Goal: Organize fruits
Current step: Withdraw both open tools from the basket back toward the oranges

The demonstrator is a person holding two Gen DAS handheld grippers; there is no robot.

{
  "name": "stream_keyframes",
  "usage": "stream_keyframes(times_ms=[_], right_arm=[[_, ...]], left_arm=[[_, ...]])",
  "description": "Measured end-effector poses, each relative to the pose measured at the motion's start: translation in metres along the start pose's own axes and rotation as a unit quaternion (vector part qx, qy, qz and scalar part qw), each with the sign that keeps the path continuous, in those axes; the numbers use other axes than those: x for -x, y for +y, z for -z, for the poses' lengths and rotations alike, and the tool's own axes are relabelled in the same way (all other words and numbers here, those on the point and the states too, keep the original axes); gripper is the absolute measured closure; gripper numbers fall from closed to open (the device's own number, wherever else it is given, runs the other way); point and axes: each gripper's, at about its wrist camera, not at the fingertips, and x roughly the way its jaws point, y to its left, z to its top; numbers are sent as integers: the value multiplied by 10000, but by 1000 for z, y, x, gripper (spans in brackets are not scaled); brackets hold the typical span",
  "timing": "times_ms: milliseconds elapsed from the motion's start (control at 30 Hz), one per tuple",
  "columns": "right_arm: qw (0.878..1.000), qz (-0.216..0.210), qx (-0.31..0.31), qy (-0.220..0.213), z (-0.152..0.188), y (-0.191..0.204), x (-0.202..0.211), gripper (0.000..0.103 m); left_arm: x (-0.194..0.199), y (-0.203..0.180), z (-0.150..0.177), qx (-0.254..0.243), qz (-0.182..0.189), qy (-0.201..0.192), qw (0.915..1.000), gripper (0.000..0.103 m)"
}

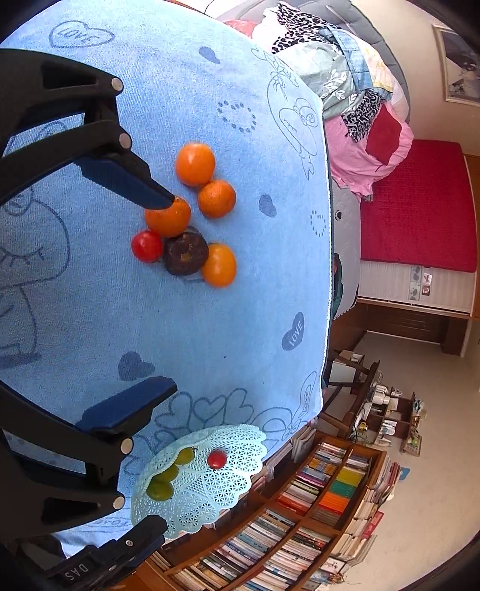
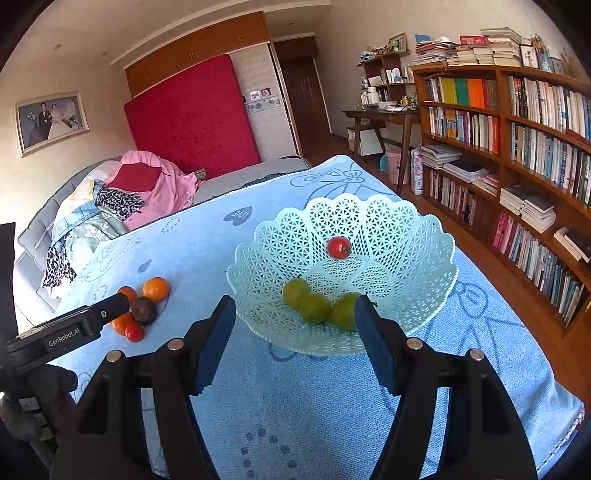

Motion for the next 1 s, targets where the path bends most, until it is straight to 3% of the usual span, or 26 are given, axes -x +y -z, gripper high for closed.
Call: stream_keyframes(times_ms=[467, 1000], right_arm=[[9996, -184, 194, 89, -2, 30, -3, 34], [9960, -516, 459, 570, 6, 67, -25, 34]], left_arm=[[-10, 67, 14, 428, -506, 214, 9976, 12], [-48, 78, 6, 396, -630, 425, 9963, 12]])
